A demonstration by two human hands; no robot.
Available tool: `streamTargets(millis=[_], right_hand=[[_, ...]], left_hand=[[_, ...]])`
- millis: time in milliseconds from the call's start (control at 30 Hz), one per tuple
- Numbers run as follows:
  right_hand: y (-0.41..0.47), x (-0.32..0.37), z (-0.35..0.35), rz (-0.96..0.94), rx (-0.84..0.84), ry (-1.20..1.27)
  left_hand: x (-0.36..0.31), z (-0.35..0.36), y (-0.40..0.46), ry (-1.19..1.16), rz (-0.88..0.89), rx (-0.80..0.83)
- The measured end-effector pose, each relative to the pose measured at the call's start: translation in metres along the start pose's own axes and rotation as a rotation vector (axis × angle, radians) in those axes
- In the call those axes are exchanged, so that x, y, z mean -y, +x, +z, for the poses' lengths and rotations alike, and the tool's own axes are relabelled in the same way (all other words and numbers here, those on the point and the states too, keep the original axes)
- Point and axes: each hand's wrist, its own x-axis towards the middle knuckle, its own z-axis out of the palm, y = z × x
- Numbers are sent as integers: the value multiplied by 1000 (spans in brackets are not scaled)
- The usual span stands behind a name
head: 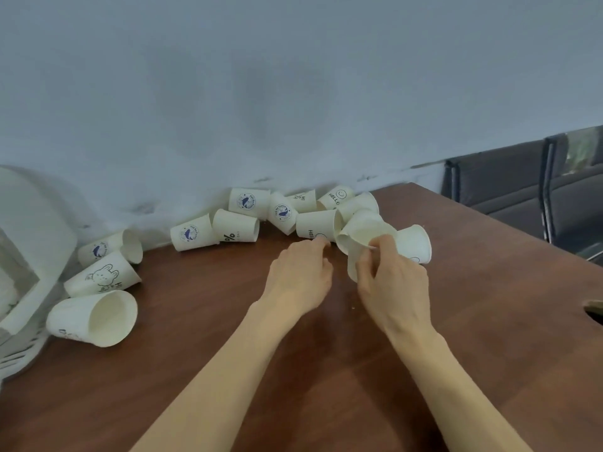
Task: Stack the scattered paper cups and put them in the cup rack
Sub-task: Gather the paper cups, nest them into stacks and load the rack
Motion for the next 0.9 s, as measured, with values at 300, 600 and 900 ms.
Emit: streamTargets(millis=[300, 600, 900], right_hand=[[2, -11, 1, 89, -175, 3], [-5, -10, 12, 15, -212, -17], [-9, -10, 15, 68, -237, -35]], left_hand=[[-22, 40, 99, 40, 110, 42], [-39, 58, 146, 365, 217, 186], [-39, 38, 140, 426, 245, 222]])
